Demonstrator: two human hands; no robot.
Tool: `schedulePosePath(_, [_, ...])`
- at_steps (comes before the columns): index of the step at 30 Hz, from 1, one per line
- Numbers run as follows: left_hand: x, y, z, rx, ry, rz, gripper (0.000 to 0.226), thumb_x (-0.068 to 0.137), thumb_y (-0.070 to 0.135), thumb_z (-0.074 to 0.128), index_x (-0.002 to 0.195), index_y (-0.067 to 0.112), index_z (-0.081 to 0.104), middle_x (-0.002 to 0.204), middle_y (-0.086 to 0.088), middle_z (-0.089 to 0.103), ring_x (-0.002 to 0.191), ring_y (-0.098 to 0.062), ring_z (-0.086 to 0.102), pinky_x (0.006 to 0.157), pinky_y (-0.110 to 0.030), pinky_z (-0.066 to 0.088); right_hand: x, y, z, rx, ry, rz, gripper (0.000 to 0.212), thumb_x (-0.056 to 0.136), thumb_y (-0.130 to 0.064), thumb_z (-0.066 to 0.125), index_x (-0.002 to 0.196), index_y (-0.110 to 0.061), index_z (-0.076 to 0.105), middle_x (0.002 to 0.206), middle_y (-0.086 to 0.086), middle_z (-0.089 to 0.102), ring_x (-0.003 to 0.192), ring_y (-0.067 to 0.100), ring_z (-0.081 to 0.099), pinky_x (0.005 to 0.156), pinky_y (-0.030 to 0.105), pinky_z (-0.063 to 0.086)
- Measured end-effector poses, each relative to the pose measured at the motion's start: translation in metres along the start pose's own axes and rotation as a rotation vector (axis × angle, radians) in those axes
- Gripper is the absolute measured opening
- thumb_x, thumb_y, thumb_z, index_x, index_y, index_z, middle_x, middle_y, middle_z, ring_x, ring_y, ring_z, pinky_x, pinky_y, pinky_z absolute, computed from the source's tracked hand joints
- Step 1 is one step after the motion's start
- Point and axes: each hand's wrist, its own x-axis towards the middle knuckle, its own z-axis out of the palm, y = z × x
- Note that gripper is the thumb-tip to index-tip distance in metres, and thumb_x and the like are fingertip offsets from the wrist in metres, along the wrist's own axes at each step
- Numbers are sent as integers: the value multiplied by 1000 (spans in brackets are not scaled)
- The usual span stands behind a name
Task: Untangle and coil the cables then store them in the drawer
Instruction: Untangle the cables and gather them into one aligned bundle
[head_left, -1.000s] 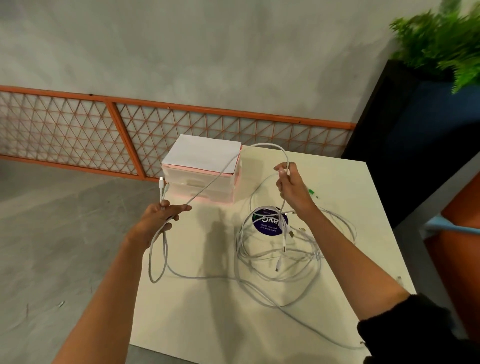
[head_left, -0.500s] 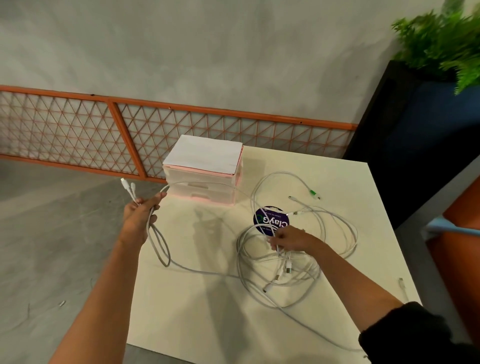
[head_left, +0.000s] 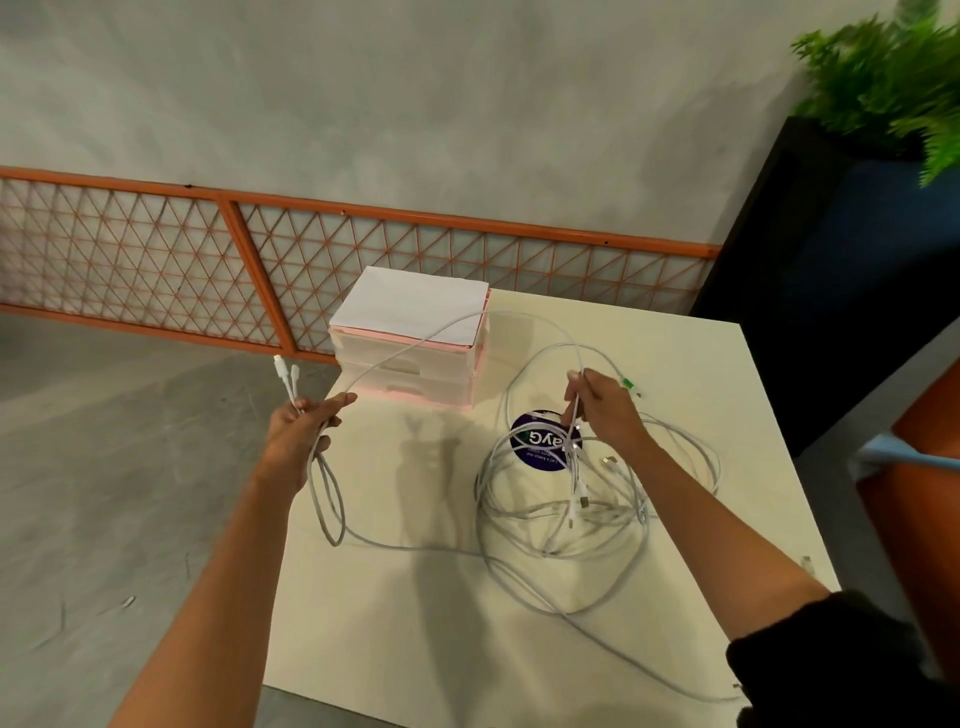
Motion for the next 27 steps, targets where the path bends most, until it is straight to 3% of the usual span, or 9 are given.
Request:
schedulePosePath(3, [2,-1,0,17,-14,2,37,88,9,64,69,26,37,80,11,75,66,-4,51,47,-20,27,7,-16,-8,181,59,23,37,102,-24,40,70,-9,50,41,5,56,39,18,58,44,24,44])
schedulePosePath(7, [3,-2,0,46,-42,2,28,88,11,64,76,23,43,82,12,75,65,-3,51,49,-21,28,12,-38,-19,283,87,-32,37,103,-30,34,77,-11,52,51,8,50,39,13,53,45,22,47])
schedulePosePath(11, [2,-4,1,65,-62,5,27,88,12,65,76,23,43,81,13,75,63,-3,50,48,-20,28,19,-49,-25,845,113,127,38,104,-33,32,83,-12,55,50,-6,29,43,7,27,42,18,29])
schedulePosePath(14, [2,-4,2,69,-52,11,23,88,11,64,79,22,46,80,14,74,60,0,50,44,-17,28,24,-52,-32,997,32,201,20,101,-16,40,94,-9,58,60,-4,33,48,6,32,43,17,30])
schedulePosePath(18, [1,-5,8,90,-62,21,26,89,12,64,71,21,47,78,16,74,54,4,52,44,-16,28,21,-57,-35,853,-138,179,23,101,-11,41,104,-5,62,72,-1,45,60,6,44,53,16,43])
schedulePosePath(23, [3,-1,14,88,-63,25,28,88,11,65,71,20,46,77,13,74,54,3,57,38,-15,27,1,-52,-32,471,-302,169,25,101,-21,44,100,-8,66,70,-3,49,59,8,42,50,17,38])
schedulePosePath(27, [4,1,10,84,-35,6,35,88,13,65,71,25,37,76,13,74,59,-1,54,42,-16,28,-21,-27,-36,298,-697,278,15,97,-13,50,106,-9,61,74,2,60,65,12,57,60,25,48])
